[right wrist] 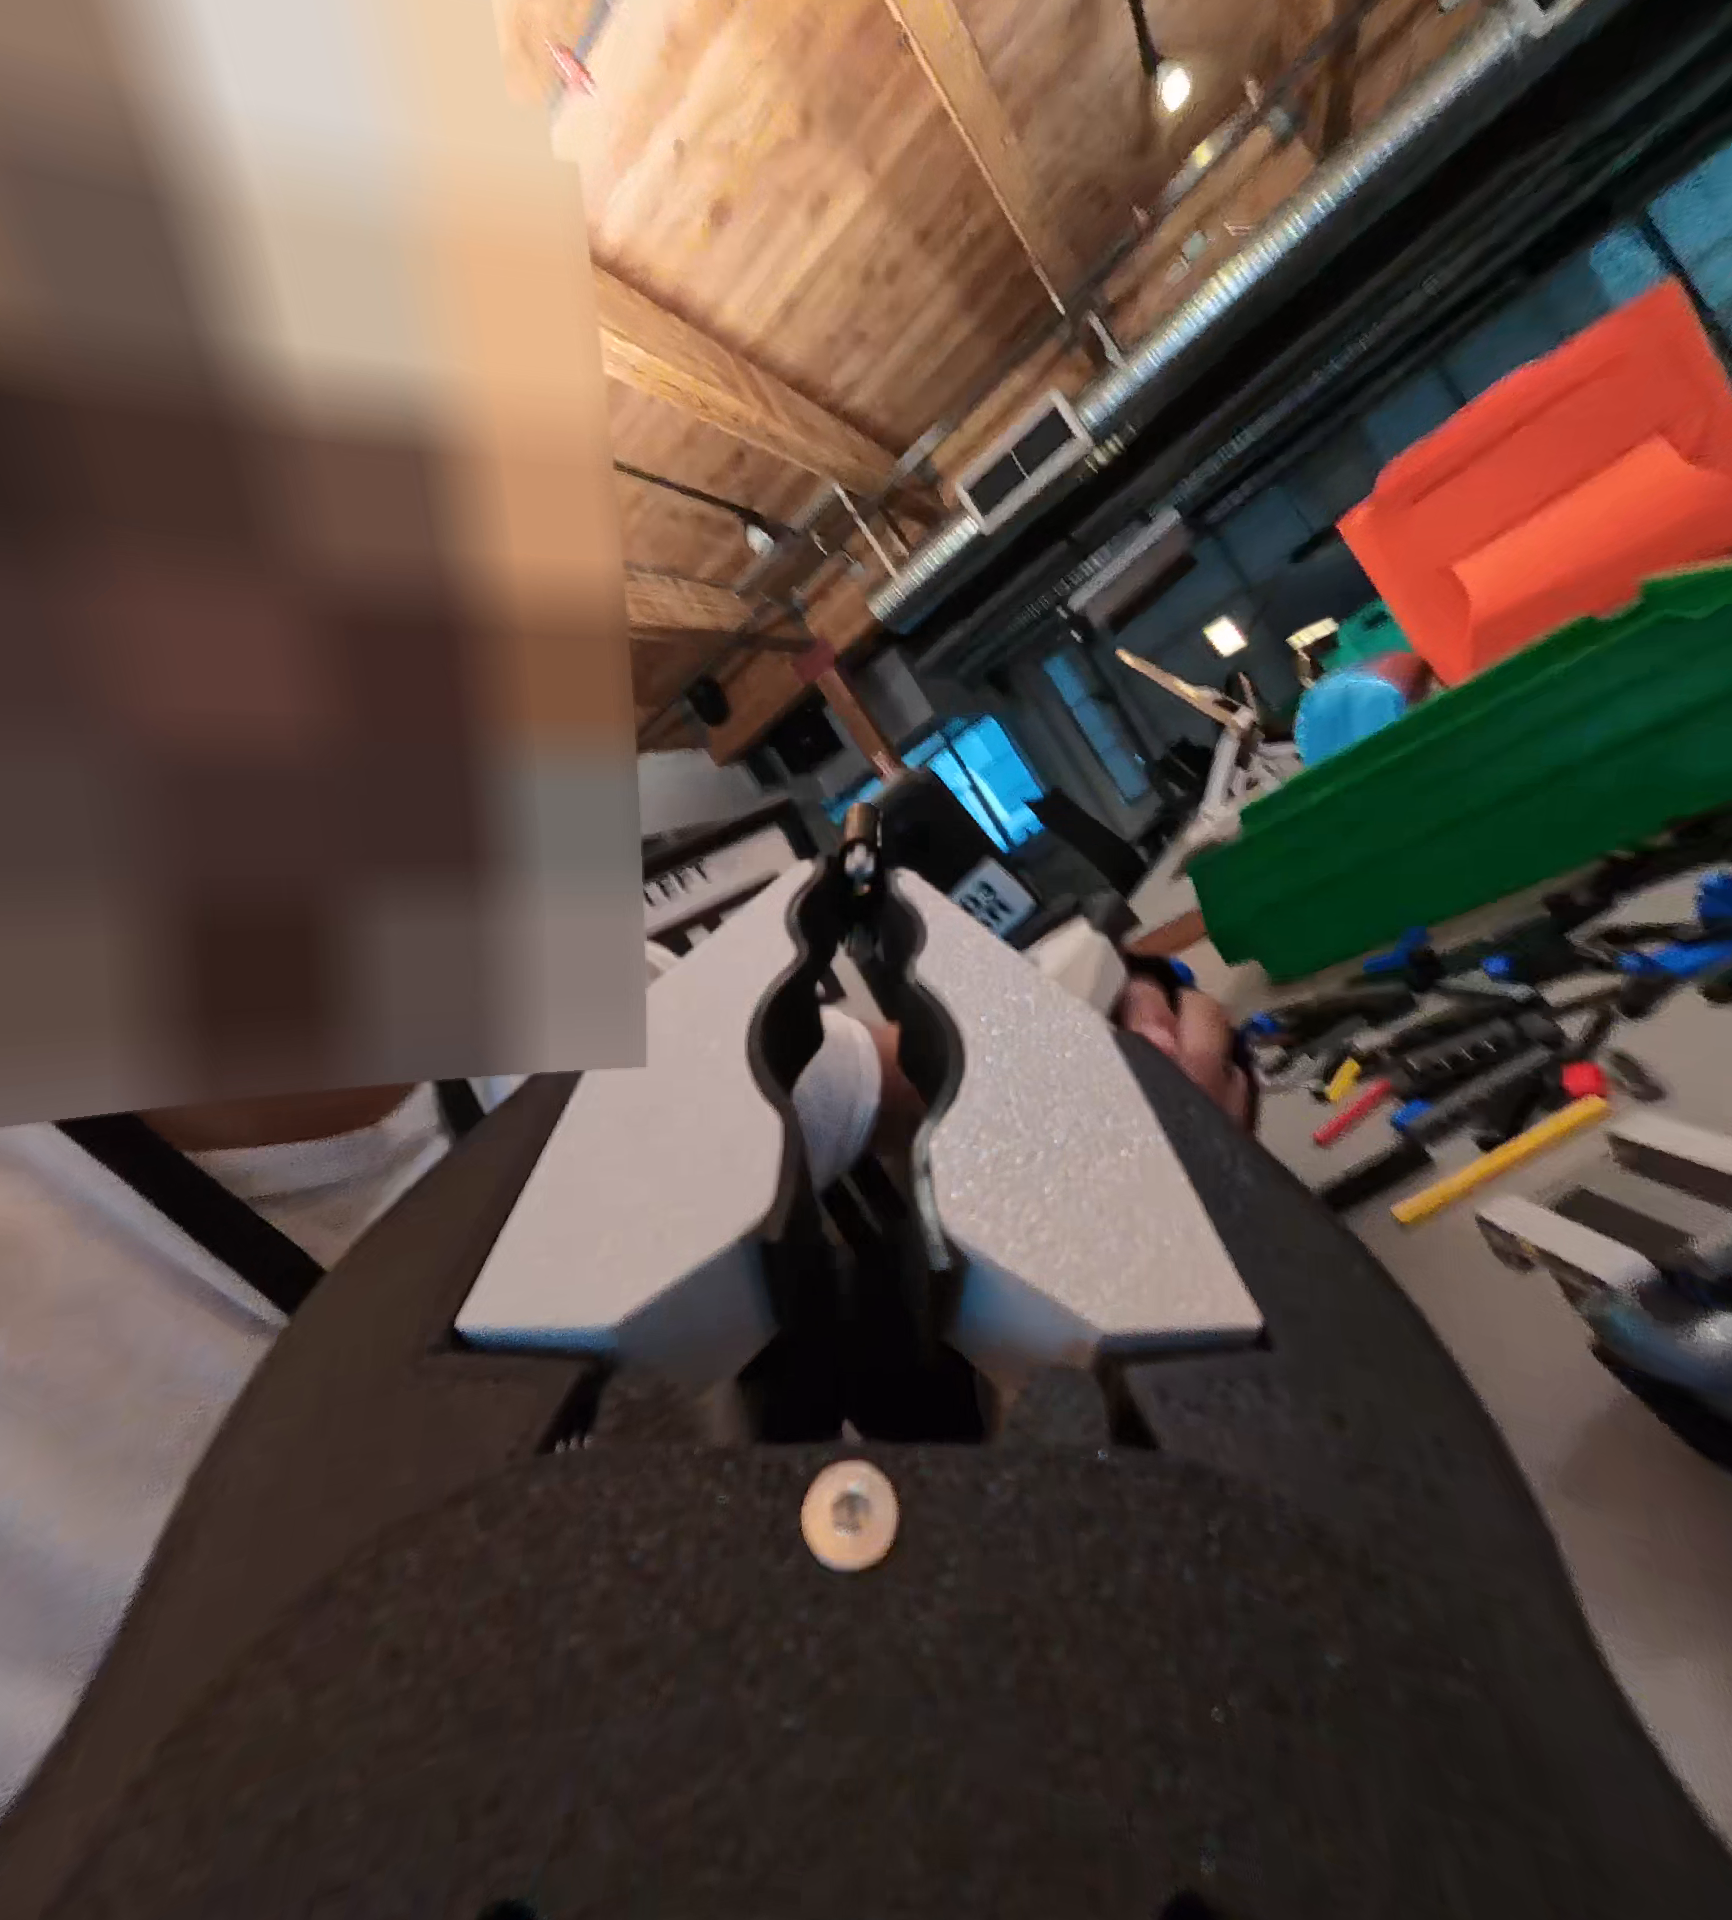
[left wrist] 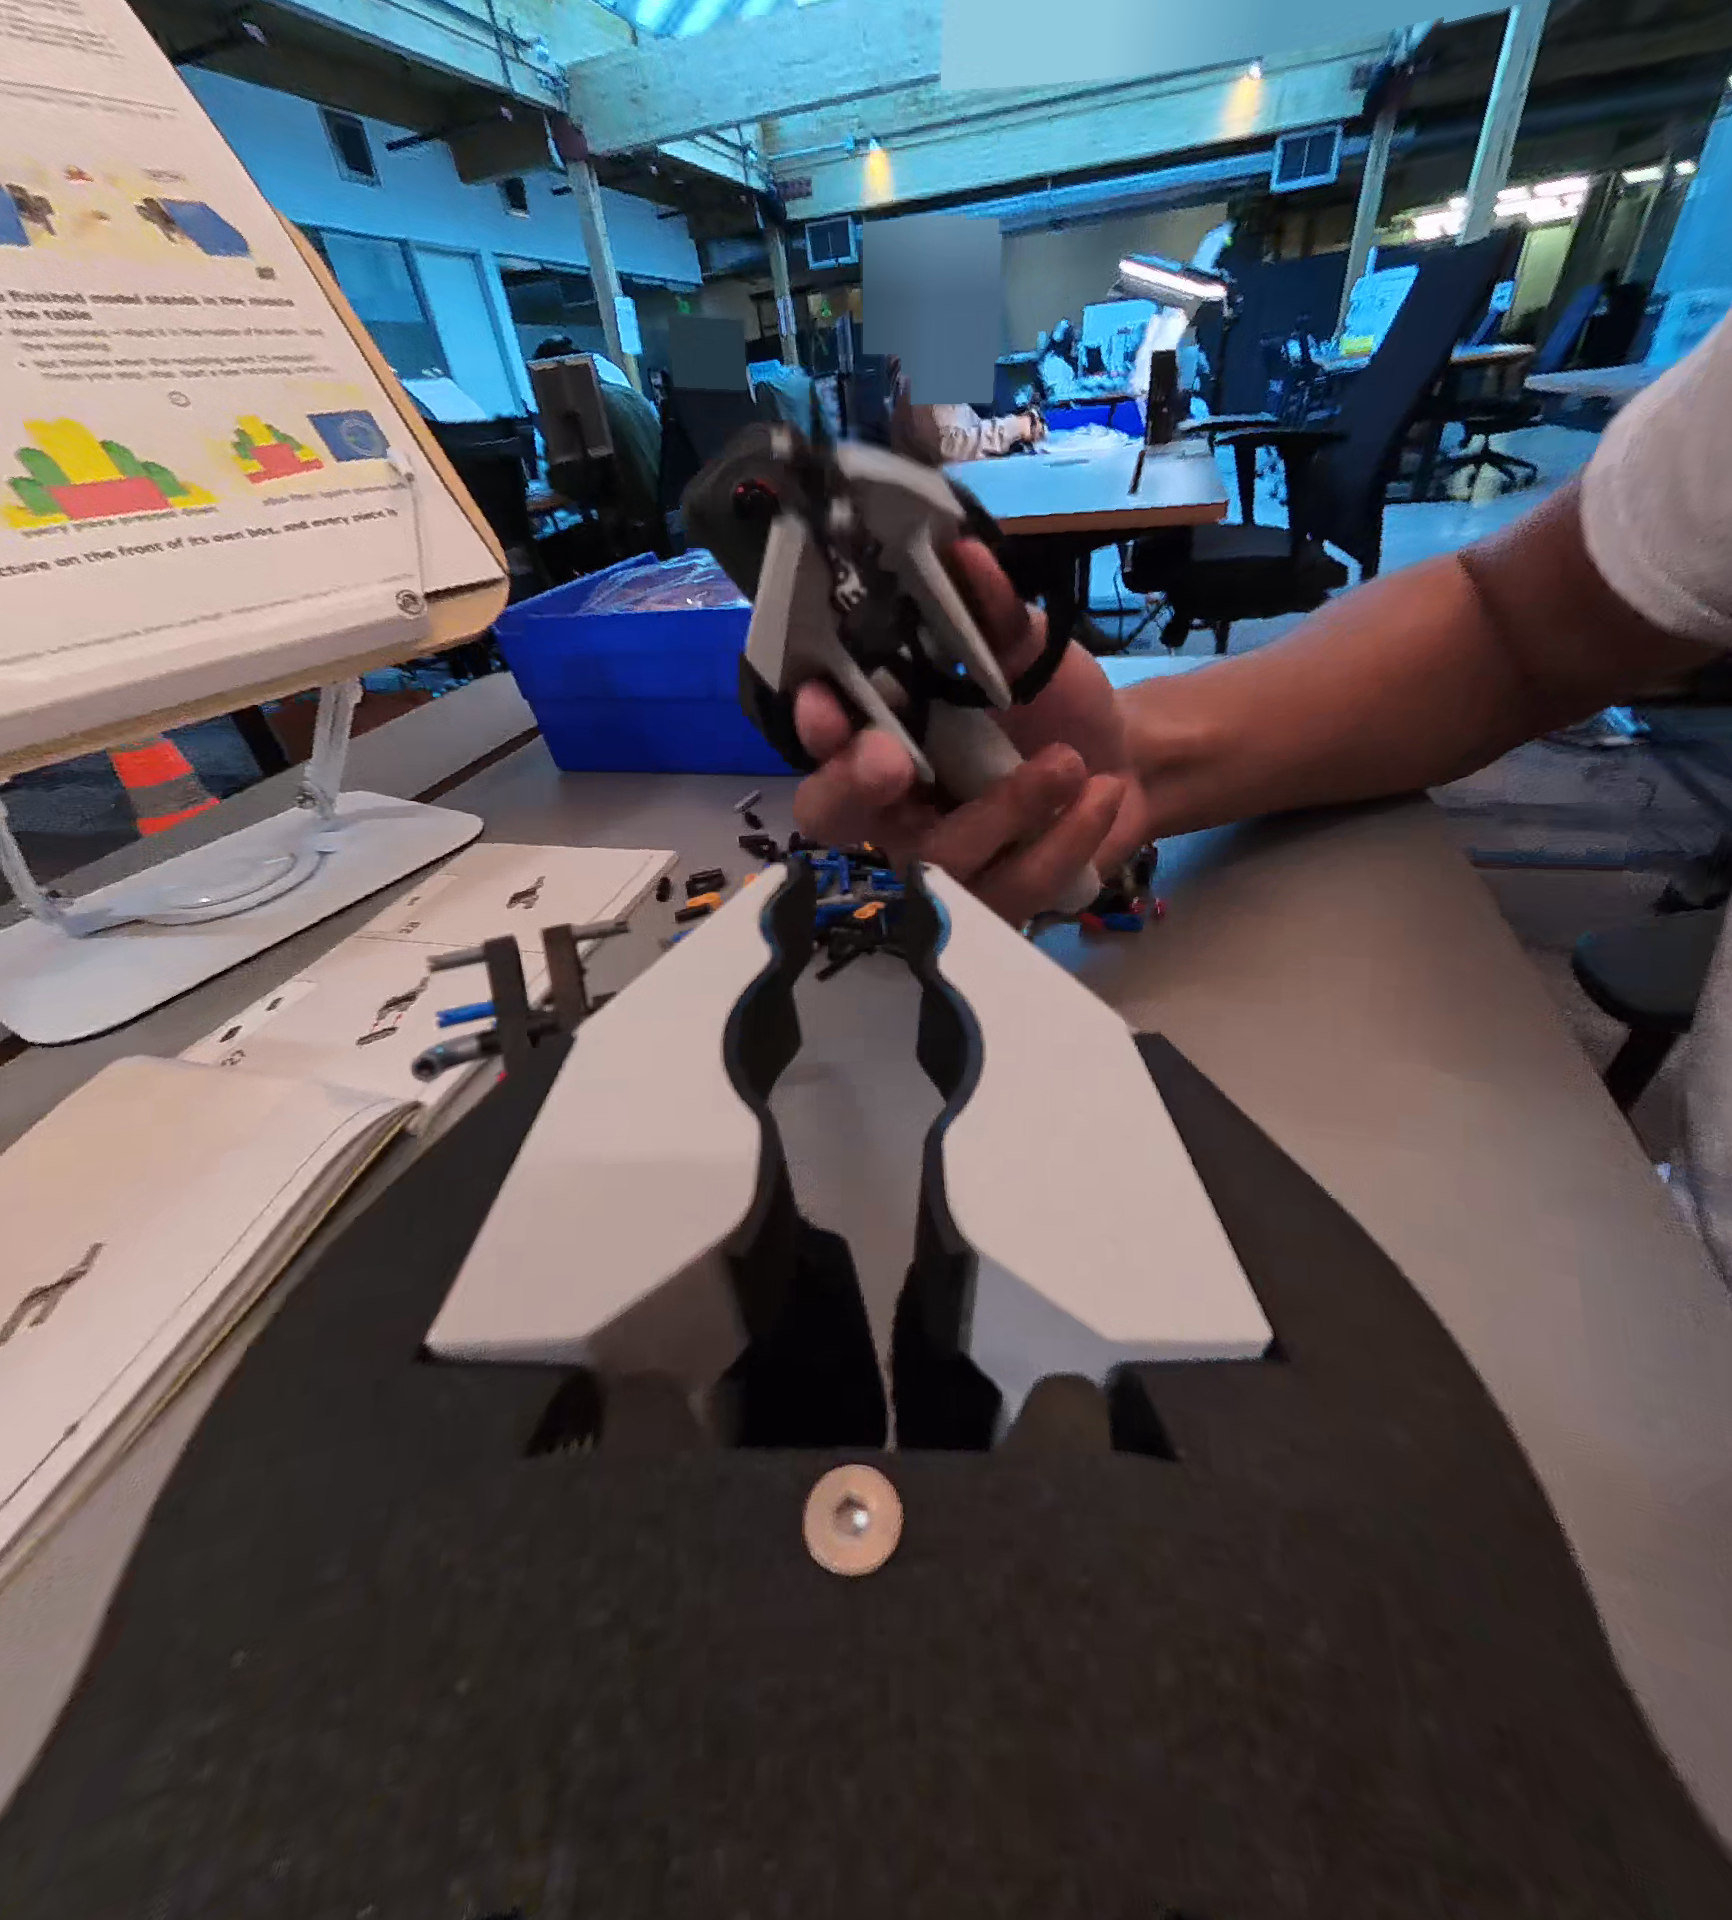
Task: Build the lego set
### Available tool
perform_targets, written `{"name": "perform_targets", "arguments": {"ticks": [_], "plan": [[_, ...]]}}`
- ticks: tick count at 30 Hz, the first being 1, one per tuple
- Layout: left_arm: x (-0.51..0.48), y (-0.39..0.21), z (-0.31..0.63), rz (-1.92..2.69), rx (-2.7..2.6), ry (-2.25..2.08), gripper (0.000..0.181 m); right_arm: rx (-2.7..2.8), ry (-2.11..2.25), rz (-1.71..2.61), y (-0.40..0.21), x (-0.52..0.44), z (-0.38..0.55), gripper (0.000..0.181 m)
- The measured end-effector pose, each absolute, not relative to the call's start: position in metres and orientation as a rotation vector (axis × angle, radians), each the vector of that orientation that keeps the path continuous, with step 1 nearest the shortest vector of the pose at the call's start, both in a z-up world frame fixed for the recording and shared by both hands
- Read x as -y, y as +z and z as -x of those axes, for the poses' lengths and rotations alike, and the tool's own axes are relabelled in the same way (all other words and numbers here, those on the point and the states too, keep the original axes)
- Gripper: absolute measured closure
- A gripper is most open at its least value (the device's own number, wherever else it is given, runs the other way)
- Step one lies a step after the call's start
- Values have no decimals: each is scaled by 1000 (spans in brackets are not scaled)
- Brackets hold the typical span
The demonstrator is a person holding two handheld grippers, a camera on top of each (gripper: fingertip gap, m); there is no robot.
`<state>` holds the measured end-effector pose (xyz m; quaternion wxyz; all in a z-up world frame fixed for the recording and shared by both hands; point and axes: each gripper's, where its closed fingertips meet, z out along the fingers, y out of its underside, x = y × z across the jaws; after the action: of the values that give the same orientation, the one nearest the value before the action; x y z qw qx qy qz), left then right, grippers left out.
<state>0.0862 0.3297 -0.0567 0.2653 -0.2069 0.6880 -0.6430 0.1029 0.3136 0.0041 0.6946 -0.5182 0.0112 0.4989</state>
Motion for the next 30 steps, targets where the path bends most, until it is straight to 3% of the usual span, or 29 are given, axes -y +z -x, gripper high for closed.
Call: {"name": "perform_targets", "arguments": {"ticks": [1,10,15,23,28,30], "plan": [[-330,-54,-85,568,-1833,-1748,167,-16,1075,1207,-4,-316,-99,175],[-329,-64,-92,718,-1879,-1838,160,53,678,1470,-48,-340,-89,175],[-325,-68,-91,727,-1928,-1879,176,59,658,1487,-55,-343,-85,175],[-341,-91,-104,634,-1969,-1467,177,43,561,1642,-70,-346,-94,156],[-331,-94,-94,494,-2001,-1428,177,183,370,1680,-75,-345,-88,161],[-330,-94,-93,482,-2012,-1440,177,260,294,1686,-77,-343,-84,171]]}}
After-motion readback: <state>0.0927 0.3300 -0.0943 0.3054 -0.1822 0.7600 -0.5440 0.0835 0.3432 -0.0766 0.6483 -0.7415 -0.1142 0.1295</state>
